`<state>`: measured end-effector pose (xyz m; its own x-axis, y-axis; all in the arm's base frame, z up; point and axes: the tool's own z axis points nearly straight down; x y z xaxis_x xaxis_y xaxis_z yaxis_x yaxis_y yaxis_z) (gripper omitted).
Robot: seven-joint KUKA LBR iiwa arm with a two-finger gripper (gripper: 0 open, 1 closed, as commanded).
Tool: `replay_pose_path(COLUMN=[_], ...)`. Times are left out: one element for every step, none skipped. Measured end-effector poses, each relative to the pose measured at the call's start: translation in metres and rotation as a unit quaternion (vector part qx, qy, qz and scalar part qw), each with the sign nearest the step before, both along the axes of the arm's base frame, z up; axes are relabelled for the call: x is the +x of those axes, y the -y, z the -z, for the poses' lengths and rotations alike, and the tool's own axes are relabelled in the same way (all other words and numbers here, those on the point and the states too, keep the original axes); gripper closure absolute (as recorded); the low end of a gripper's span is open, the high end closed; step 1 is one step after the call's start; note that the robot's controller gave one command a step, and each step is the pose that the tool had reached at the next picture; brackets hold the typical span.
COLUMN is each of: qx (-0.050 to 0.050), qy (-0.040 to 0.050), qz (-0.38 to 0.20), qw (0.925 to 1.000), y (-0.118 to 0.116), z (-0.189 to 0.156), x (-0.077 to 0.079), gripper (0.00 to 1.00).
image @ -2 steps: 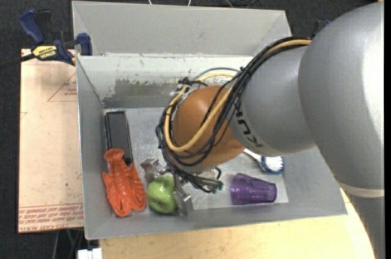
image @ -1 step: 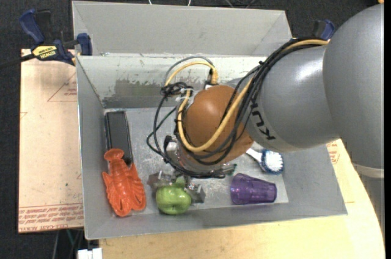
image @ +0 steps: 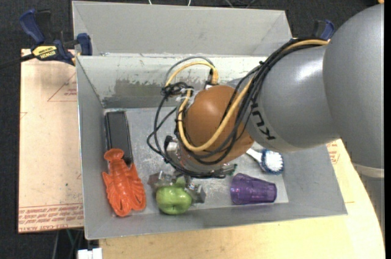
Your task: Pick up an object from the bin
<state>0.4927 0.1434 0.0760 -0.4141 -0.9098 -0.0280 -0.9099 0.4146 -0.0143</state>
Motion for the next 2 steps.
replay_pose_path(qx=[-0.003,-0.003], qy=[-0.0071,-0.008], qz=[0.0,0.0], qw=[1.0,1.0], y=[0.001,0.002], z=[-0.017,-0.05], x=[-0.004,-0.005], gripper=[1.0,1.0])
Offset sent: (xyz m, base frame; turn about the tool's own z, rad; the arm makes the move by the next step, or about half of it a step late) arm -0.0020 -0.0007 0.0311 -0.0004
